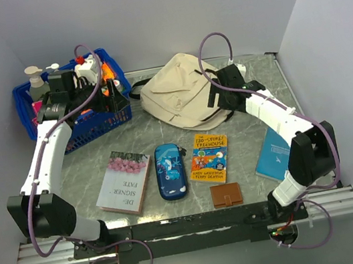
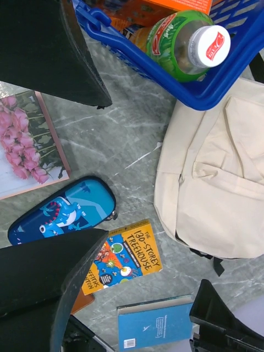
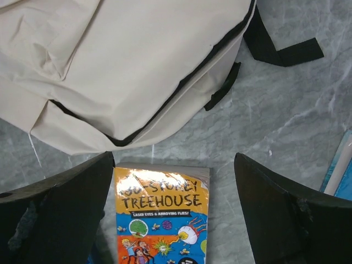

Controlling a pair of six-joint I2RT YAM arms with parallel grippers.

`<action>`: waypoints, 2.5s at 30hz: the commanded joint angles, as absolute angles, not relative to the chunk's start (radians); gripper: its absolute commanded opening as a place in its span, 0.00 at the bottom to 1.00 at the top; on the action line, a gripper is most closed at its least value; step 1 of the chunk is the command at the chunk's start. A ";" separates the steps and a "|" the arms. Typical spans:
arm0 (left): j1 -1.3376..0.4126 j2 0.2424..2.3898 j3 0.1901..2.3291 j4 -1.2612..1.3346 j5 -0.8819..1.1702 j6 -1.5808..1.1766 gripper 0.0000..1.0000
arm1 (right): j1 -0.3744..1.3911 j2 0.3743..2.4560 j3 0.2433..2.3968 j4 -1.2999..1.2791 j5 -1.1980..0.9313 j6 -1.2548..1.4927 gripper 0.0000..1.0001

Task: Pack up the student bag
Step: Pick up the student bag at the center of the board.

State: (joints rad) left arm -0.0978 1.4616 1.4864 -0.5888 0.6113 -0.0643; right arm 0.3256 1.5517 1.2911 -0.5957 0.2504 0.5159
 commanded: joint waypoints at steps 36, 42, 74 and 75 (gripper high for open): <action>-0.100 1.424 1.476 -0.635 0.702 0.081 0.96 | 0.212 1.891 1.384 -0.457 0.176 0.781 0.88; -0.100 1.414 1.454 -0.644 0.735 0.106 0.96 | 0.213 1.922 1.336 -0.353 0.167 0.833 0.76; -0.100 1.305 1.304 -0.555 0.704 0.063 0.96 | 0.451 1.543 1.890 -0.511 0.166 0.562 0.00; -0.100 1.302 1.305 -0.546 0.703 0.055 0.96 | 0.462 1.528 1.900 -0.524 0.154 0.551 0.00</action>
